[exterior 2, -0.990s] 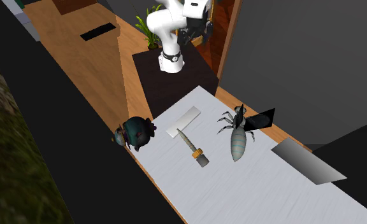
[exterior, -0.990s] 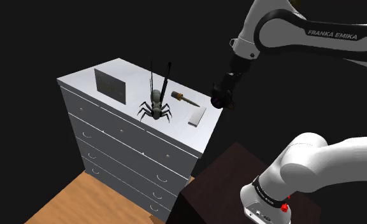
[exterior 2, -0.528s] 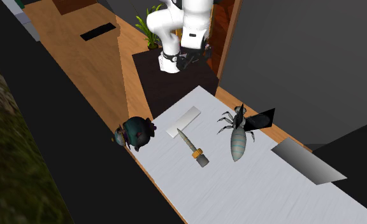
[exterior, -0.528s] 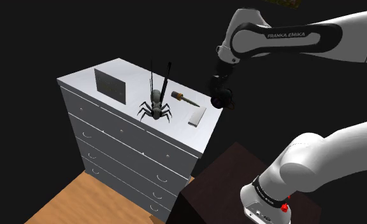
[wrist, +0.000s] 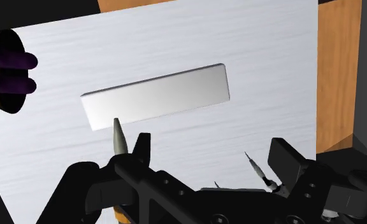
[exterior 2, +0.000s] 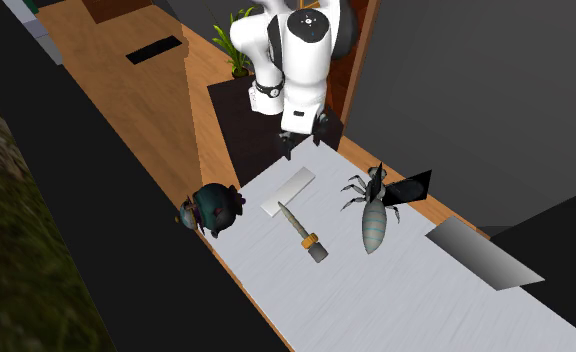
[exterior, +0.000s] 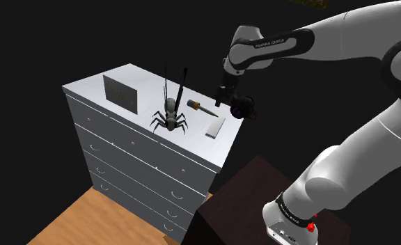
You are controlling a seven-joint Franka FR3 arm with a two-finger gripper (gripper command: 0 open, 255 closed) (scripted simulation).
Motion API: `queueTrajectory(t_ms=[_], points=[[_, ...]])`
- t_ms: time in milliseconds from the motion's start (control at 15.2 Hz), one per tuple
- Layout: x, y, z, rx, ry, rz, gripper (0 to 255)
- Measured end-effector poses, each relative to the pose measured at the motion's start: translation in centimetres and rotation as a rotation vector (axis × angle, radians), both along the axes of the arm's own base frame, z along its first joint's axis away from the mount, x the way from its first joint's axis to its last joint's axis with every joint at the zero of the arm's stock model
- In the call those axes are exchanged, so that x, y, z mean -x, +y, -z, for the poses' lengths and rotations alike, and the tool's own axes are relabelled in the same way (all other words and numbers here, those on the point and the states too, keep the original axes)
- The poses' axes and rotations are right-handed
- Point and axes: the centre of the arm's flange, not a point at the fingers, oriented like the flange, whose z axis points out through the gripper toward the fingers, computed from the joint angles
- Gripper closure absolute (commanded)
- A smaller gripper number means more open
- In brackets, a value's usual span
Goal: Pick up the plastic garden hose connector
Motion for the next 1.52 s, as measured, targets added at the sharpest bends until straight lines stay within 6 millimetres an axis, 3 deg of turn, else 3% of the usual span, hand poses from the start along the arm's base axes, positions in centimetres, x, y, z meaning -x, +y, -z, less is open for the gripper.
queueTrajectory(t_ms=[990, 1518], points=[[-14.6, -6.6, 12.5, -0.041, 0.033, -0.015, 0], [-15.5, -7.3, 17.1, -0.044, 0.036, -0.017, 0]])
